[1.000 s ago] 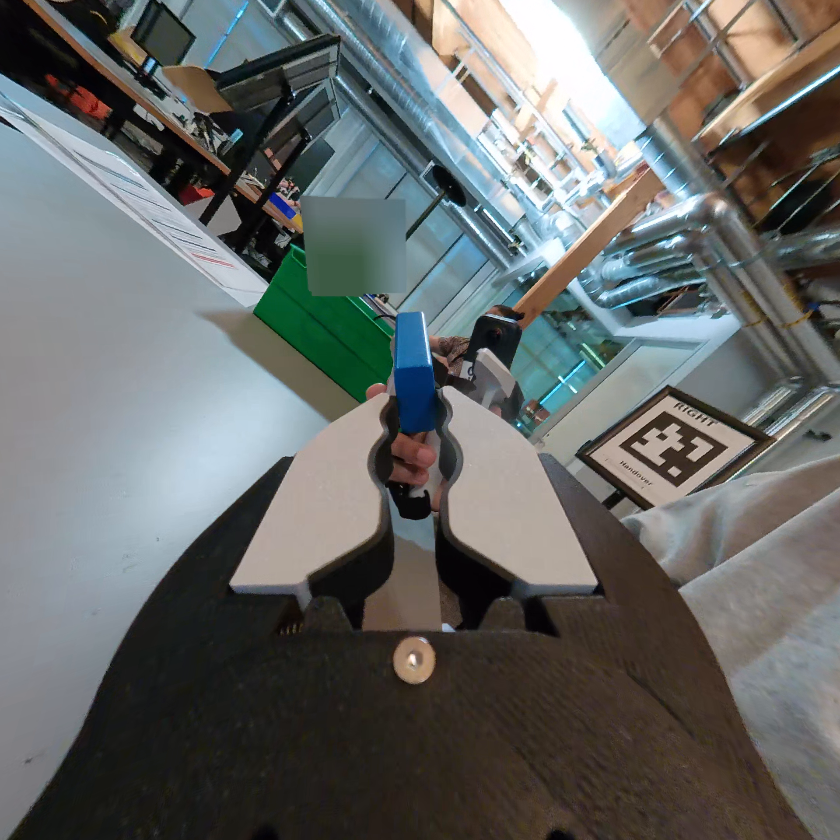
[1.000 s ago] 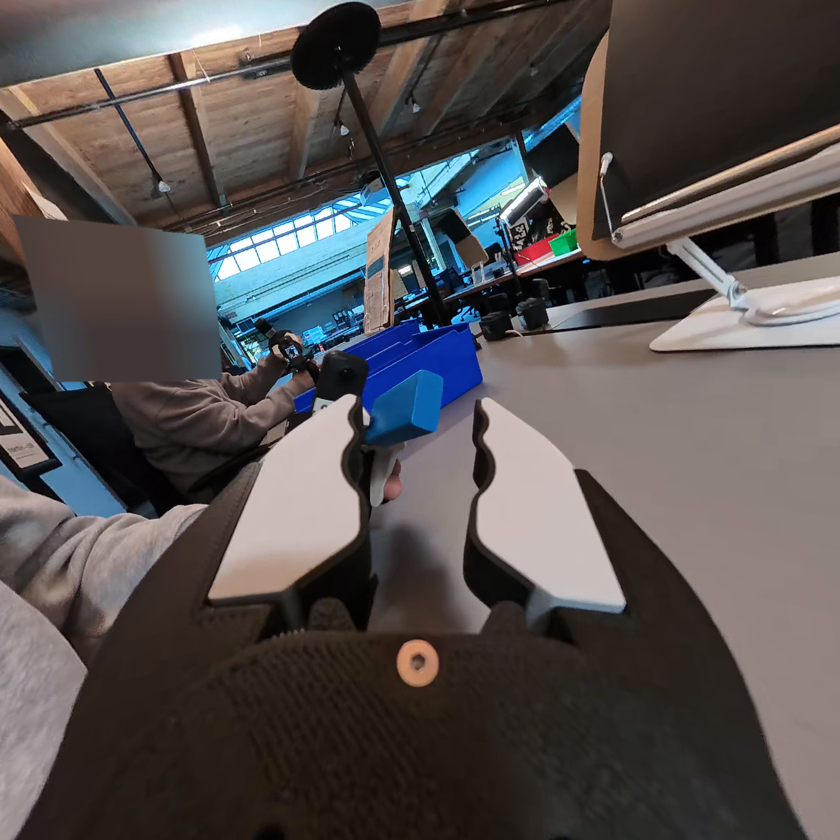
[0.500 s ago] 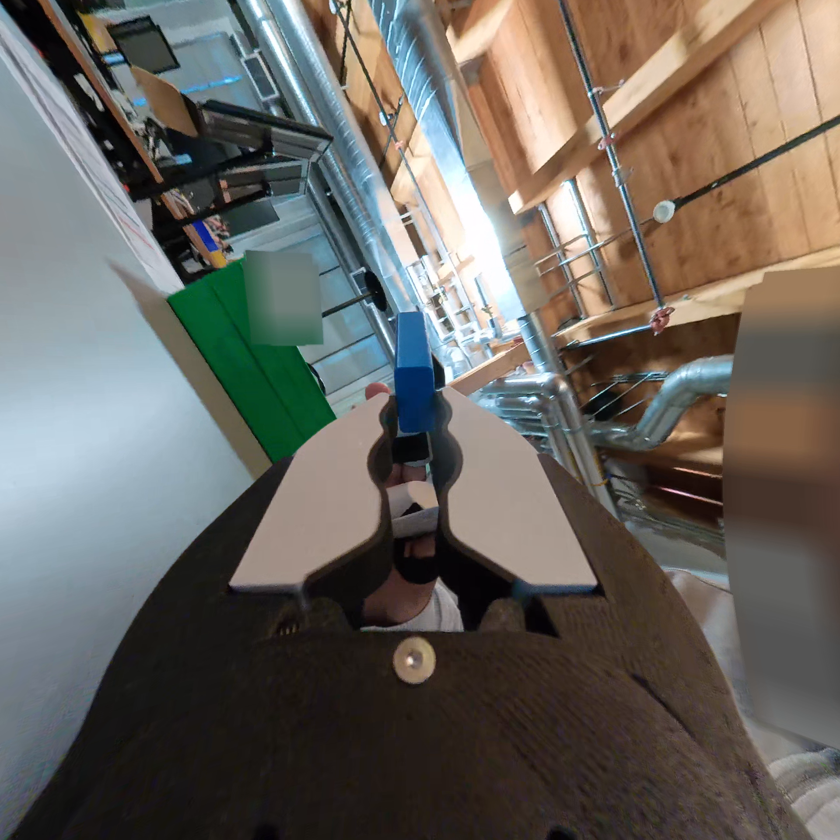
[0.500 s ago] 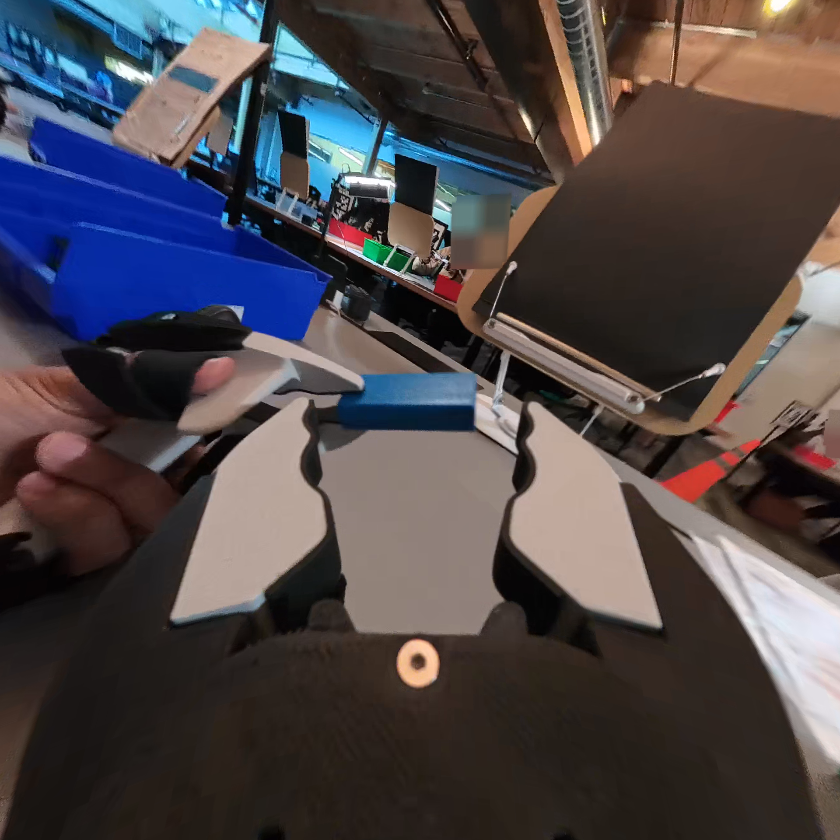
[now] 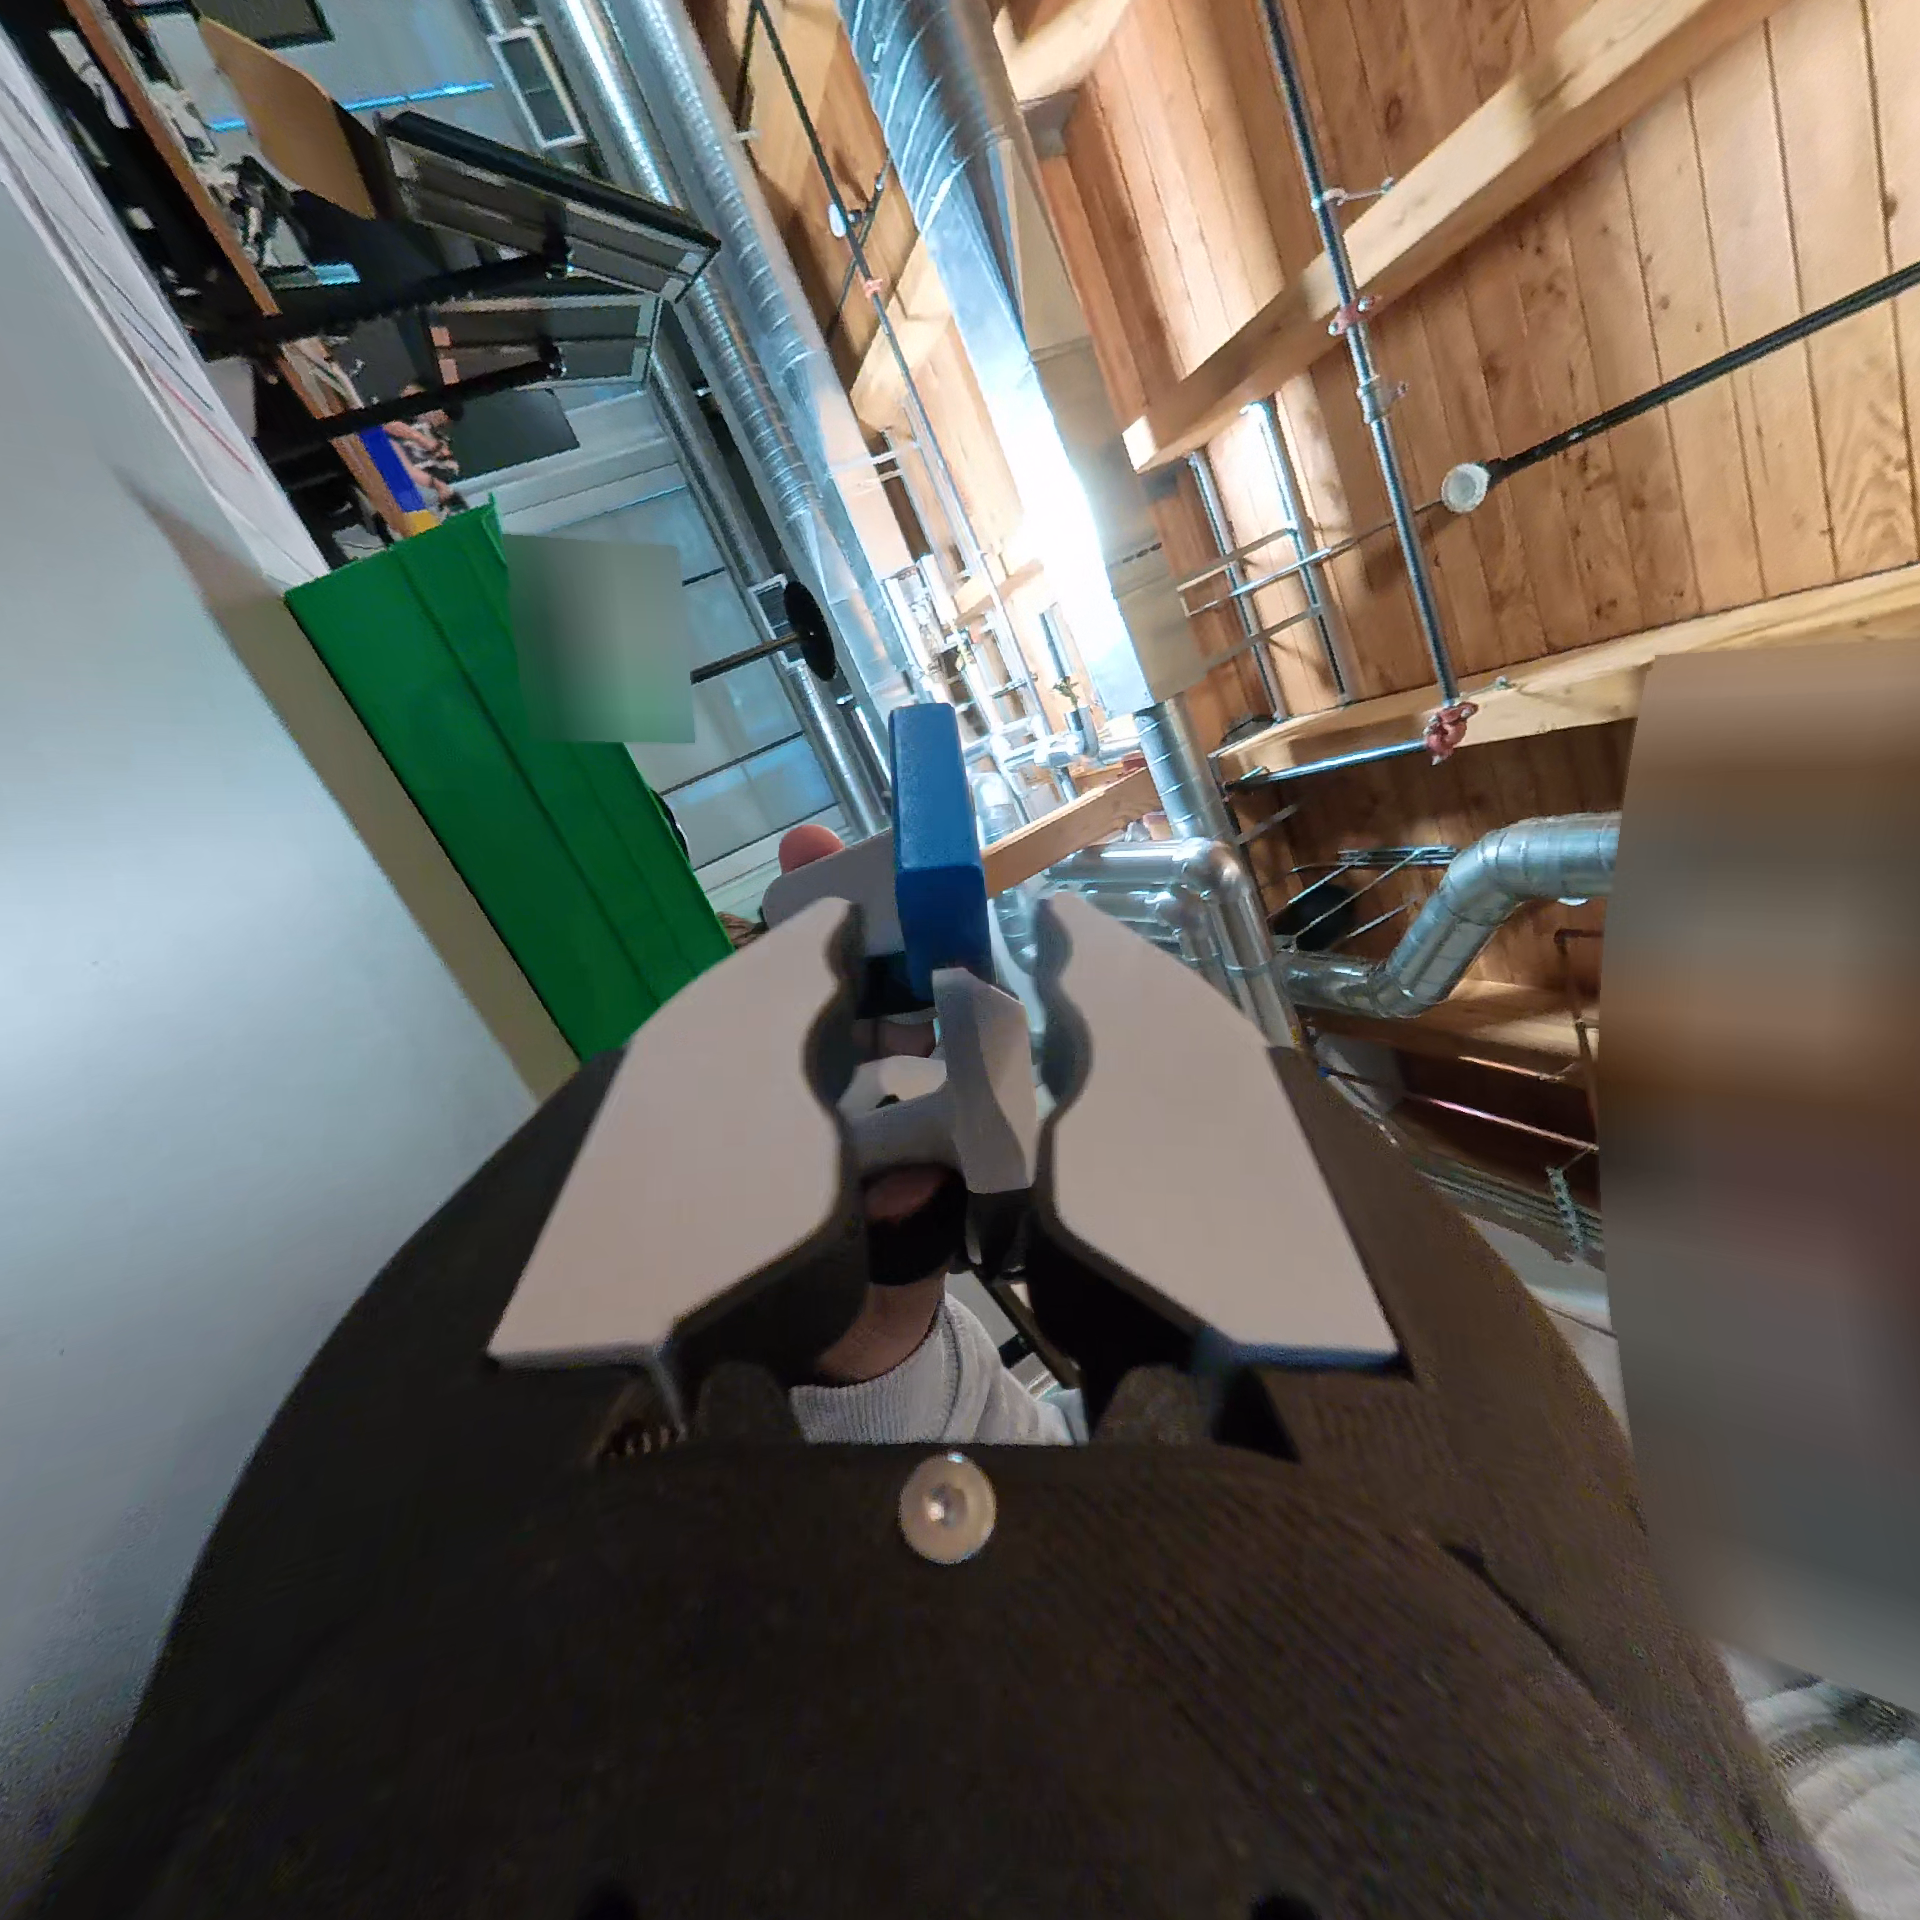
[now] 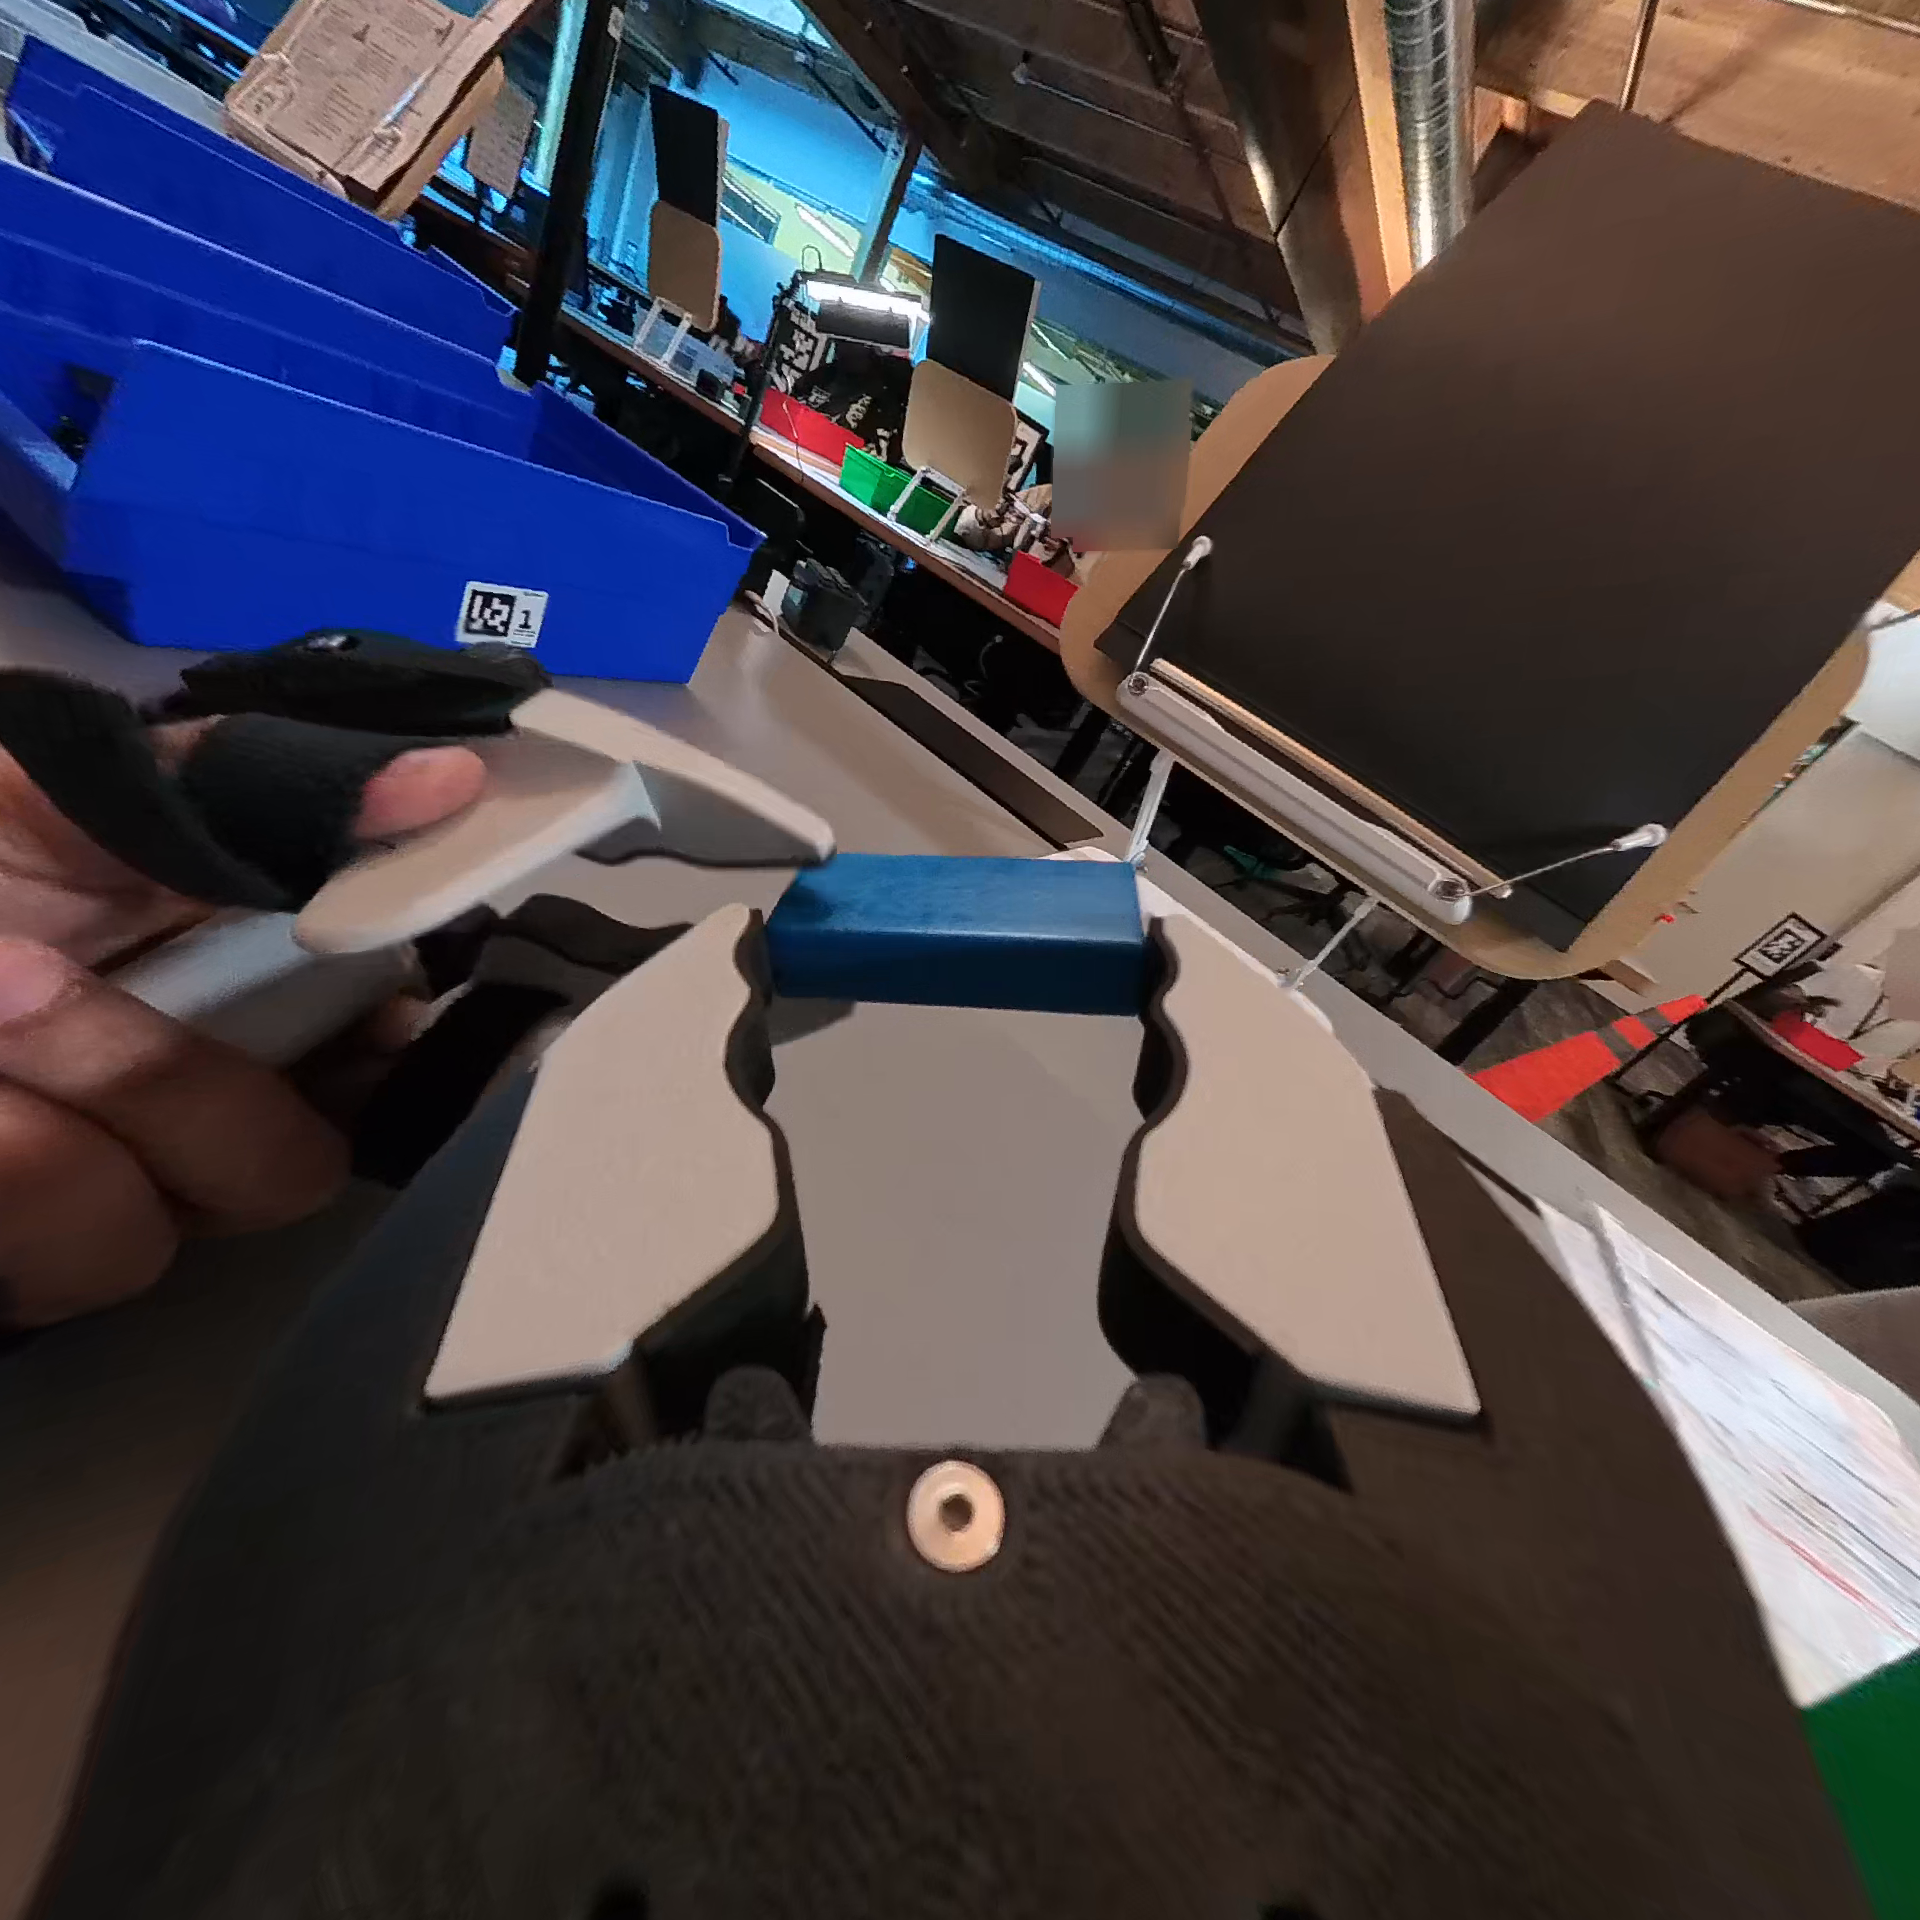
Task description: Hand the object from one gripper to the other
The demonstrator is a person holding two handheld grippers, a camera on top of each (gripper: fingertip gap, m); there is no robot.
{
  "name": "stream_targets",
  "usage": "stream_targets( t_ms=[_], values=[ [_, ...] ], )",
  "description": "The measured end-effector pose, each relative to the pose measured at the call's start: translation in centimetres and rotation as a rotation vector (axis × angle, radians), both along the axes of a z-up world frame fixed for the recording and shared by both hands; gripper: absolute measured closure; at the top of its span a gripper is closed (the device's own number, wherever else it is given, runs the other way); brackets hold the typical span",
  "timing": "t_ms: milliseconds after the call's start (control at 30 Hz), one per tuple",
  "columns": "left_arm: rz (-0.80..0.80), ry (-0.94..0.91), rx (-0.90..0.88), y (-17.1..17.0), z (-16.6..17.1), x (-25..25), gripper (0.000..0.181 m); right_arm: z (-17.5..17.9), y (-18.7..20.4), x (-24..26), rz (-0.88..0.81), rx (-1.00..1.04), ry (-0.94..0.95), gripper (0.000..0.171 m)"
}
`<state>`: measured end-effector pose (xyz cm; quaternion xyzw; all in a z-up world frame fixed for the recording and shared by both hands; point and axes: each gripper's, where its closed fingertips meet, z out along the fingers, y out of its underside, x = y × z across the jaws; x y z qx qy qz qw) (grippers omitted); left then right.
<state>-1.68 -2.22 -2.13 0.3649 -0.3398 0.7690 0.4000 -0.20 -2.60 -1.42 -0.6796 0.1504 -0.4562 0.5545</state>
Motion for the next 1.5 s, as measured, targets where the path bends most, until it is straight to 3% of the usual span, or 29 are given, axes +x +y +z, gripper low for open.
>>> stream_targets(
  t_ms=[133, 300, 467, 667, 1033, 1500],
  values=[
    [0.010, -0.042, 0.063, 0.0, 0.2, 0.3, 0.115, 0.5, 0.0, -0.6, 0.116, 0.063, 0.032, 0.102],
    [0.030, -0.157, 0.122, 0.8, 1.1, 0.5, 0.106, 1.1, 0.3, -2.2, 0.388, 0.242, 0.212, 0.102],
    [0.038, -0.425, 0.244, 0.6, 2.4, -0.9, 0.097, 2.2, -0.5, -3.0, 0.596, 0.470, 0.438, 0.102],
    [0.011, -0.611, 0.389, -0.9, 1.4, -2.8, 0.097, 1.5, 0.2, -4.5, 0.768, 0.513, 0.669, 0.102],
    [-0.052, -0.674, 0.447, -1.4, 0.6, -3.7, 0.107, 0.6, 0.6, -5.1, 0.843, 0.536, 0.892, 0.102],
    [-0.007, -0.680, 0.486, -1.1, 0.4, -3.0, 0.118, 0.0, 0.5, -4.5, 0.789, 0.526, 0.884, 0.102]
  ],
)
